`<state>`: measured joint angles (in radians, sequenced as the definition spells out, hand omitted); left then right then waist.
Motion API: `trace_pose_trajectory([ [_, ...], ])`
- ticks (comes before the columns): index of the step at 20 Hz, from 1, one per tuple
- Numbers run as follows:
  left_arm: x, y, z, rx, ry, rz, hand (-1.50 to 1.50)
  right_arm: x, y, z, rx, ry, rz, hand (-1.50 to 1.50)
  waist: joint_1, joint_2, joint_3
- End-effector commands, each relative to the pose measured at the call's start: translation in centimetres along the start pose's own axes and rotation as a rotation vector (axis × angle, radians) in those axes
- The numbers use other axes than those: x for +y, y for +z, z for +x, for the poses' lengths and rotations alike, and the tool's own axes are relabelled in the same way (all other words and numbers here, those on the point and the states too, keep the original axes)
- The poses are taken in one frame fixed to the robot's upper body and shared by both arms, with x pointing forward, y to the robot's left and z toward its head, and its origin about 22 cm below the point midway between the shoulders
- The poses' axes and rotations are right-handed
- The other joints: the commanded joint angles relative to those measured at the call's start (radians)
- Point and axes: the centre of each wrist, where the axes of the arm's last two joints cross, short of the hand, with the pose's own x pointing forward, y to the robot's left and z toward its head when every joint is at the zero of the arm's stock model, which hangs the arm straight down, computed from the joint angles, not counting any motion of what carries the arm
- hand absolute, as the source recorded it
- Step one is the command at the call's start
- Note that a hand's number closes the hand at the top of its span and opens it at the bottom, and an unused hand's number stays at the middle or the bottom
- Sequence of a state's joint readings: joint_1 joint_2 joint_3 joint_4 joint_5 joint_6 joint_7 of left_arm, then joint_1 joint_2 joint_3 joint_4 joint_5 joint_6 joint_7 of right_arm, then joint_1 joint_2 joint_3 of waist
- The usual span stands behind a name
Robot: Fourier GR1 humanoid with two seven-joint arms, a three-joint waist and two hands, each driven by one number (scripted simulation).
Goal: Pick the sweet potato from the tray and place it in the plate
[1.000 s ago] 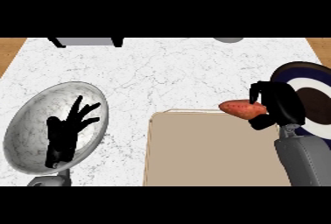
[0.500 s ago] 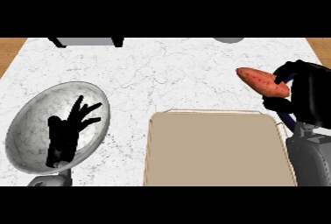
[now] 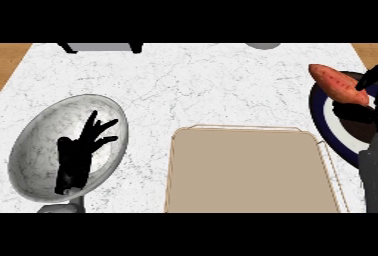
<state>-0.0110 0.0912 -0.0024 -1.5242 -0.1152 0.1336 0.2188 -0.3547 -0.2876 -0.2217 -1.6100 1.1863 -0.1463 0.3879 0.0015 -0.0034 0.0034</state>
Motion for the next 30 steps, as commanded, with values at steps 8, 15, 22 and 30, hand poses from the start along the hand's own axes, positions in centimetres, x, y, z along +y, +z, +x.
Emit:
trace_pose_trajectory([
  [8,-0.6,-0.3,0.2,0.035,0.015,-0.027,0.0,1.9,-4.2,-7.7,0.111,0.098,0.105,1.5,0.007,0.006,-0.003],
  [15,0.4,-0.2,-0.6,0.038,0.011,-0.028,0.0,4.4,-5.3,-11.2,0.169,0.035,0.343,1.5,0.015,0.008,-0.002],
  [22,0.3,-1.7,0.6,0.031,0.011,-0.022,0.0,4.8,-5.5,-14.3,0.136,0.034,0.553,-1.5,0.006,0.006,-0.003],
  [30,0.2,-0.3,0.5,0.036,0.012,-0.017,0.0,2.3,-6.8,-14.0,-0.028,-0.451,0.31,-1.5,-0.008,-0.003,-0.001],
])
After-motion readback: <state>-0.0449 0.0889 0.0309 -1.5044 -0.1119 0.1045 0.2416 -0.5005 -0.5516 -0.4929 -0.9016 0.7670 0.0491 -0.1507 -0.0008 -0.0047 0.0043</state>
